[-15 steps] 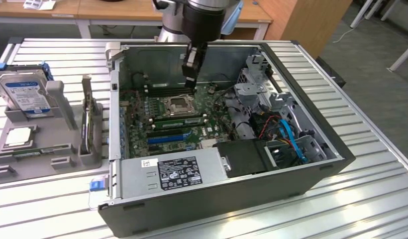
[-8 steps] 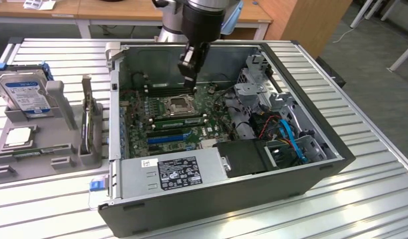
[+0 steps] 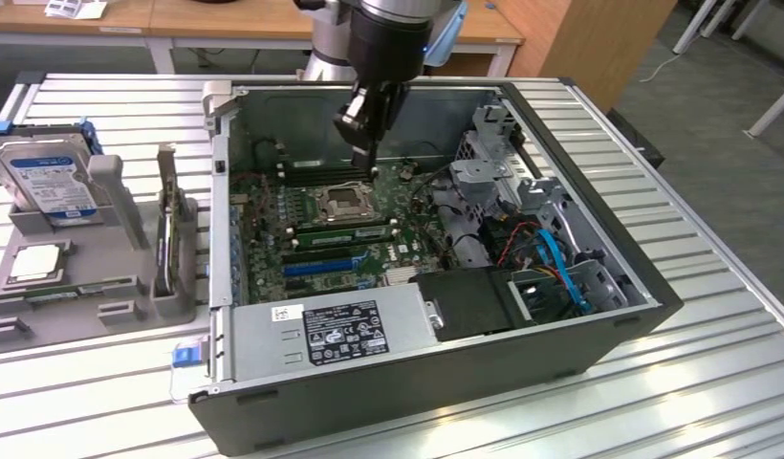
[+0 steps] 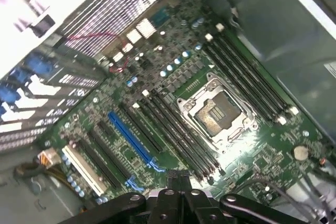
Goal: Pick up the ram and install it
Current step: 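Press down the ram until it locks into place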
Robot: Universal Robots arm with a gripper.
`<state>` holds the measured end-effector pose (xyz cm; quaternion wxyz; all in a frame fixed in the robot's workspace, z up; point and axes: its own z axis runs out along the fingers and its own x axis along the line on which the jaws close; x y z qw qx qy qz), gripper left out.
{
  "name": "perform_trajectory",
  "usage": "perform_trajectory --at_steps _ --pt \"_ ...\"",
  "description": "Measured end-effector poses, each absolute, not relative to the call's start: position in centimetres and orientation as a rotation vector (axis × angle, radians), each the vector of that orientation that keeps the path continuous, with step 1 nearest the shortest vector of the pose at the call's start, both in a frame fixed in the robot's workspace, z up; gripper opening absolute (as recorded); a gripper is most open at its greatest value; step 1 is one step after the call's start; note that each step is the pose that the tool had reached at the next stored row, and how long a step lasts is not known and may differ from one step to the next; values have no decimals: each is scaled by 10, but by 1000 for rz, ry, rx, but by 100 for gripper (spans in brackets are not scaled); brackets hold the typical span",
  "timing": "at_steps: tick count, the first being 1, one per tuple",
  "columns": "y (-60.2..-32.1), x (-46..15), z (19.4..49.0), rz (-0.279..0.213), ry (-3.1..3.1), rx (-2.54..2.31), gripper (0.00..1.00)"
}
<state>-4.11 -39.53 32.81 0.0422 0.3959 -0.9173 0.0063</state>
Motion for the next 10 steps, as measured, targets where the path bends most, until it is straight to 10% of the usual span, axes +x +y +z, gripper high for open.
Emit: perform_trajectory --at_steps 10 --pt "-395 -41 327 8 -2900 966 11"
